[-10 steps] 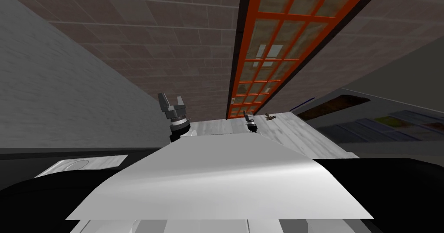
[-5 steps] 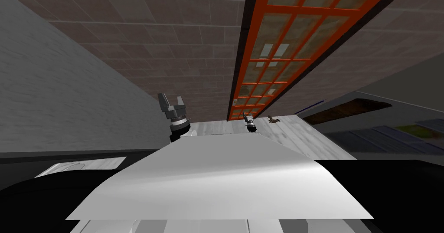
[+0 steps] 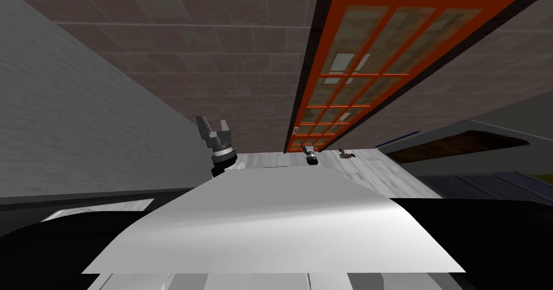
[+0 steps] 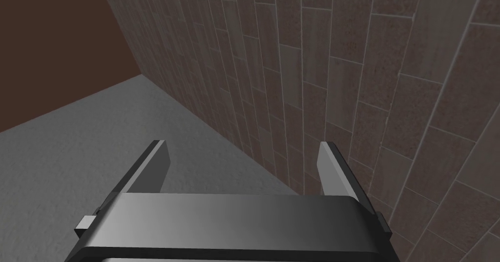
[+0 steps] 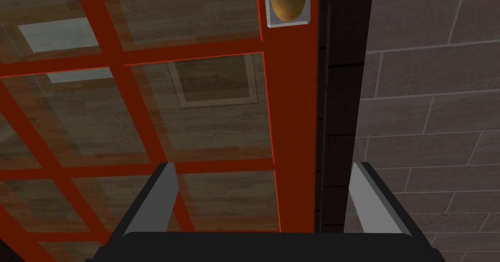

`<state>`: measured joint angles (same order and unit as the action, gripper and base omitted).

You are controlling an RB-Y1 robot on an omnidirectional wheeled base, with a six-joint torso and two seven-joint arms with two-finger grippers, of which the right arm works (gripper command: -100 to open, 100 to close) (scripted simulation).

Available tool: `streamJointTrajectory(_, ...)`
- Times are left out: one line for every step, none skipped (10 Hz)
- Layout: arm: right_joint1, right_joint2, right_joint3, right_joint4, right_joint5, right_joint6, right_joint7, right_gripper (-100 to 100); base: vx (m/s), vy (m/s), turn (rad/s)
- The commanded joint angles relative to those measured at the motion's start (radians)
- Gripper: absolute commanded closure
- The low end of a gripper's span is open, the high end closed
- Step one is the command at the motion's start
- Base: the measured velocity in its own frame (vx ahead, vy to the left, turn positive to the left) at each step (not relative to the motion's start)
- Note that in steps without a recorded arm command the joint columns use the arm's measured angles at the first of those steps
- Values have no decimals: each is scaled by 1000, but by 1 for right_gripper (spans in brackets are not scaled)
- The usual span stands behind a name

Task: Pull the door open

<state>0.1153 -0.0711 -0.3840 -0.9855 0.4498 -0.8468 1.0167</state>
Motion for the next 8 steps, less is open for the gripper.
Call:
streamJointTrajectory(-9,5,-10,28,12,-6,25,-100,92,-20,53)
streamJointTrajectory(-18,9,-20,57,23,-13,47,-100,109,-19,88)
streamJointTrajectory(-28,13,-30,85,35,-20,69,-100,126,-25,98)
streamJointTrajectory(-35,17,-38,109,44,-26,88,-100,151,-23,75)
streamJointTrajectory(-45,22,-49,139,56,-33,111,-100,156,-30,83)
streamJointTrajectory(-50,25,-54,155,62,-37,124,-100,125,-12,78)
streamJointTrajectory(-53,27,-58,165,66,-40,131,-100,90,-3,28)
streamJointTrajectory(-49,26,-54,153,63,-35,123,-100,38,-2,4)
